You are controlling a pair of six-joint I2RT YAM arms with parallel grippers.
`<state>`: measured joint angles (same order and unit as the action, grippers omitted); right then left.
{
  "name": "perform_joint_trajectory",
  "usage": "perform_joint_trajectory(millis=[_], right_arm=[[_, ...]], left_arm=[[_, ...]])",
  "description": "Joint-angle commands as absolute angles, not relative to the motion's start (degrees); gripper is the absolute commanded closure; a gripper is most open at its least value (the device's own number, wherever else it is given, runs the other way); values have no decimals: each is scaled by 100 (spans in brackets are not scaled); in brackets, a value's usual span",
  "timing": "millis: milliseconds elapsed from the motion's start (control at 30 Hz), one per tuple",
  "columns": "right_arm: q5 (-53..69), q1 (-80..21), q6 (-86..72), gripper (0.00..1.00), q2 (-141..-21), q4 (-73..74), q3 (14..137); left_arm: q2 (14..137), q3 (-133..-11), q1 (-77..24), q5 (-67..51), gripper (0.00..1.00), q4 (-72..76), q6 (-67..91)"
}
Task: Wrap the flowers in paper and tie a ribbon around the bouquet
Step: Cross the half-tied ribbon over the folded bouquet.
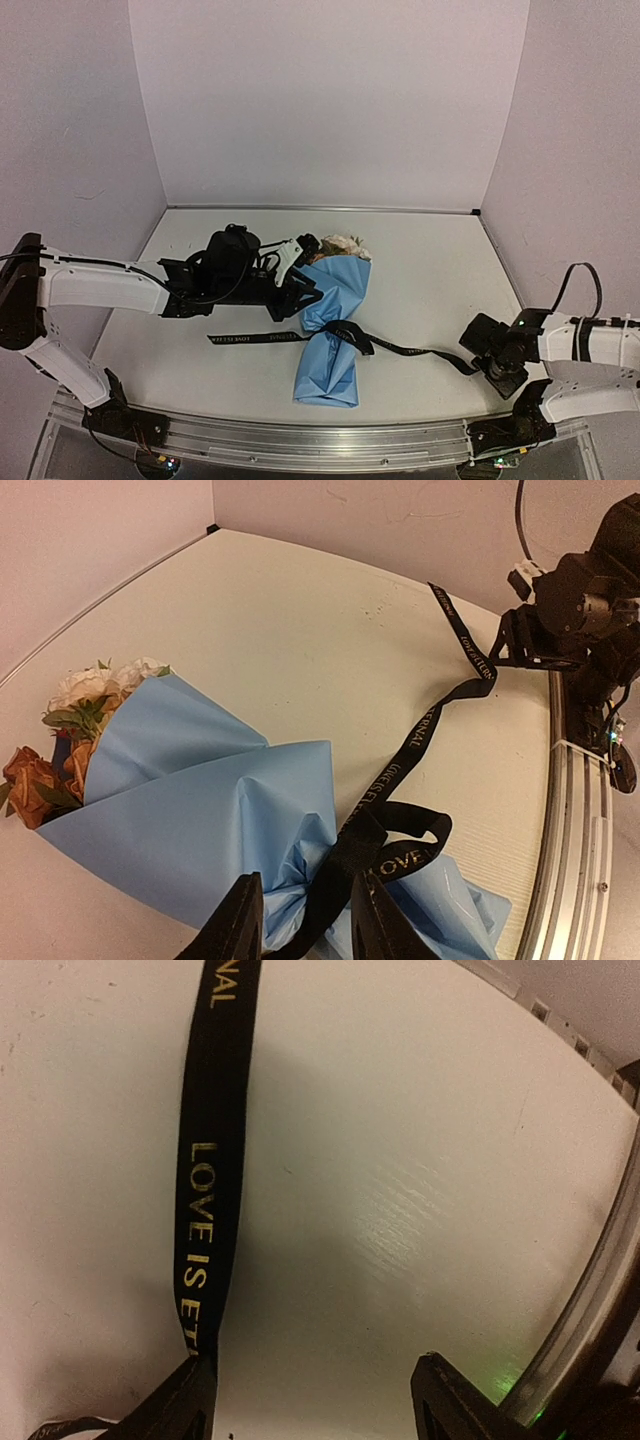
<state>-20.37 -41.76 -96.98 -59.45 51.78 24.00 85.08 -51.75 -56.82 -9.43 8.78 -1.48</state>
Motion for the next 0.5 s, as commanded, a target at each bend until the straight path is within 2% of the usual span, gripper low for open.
perform_joint_trajectory(millis=[0, 300, 467], right_arm=[[-2066, -4087, -10242, 32, -6112, 4215, 2250], [-2550, -4087, -10584, 42, -6294, 3517, 1836], [-2550, -4085, -10421, 66, -6665, 3139, 1919]], left_arm=[[8289, -5377, -5645, -1042, 69, 782, -182], [8253, -5353, -5633, -1031, 69, 750, -193], [8262, -5436, -5546, -1121, 69, 721, -75]])
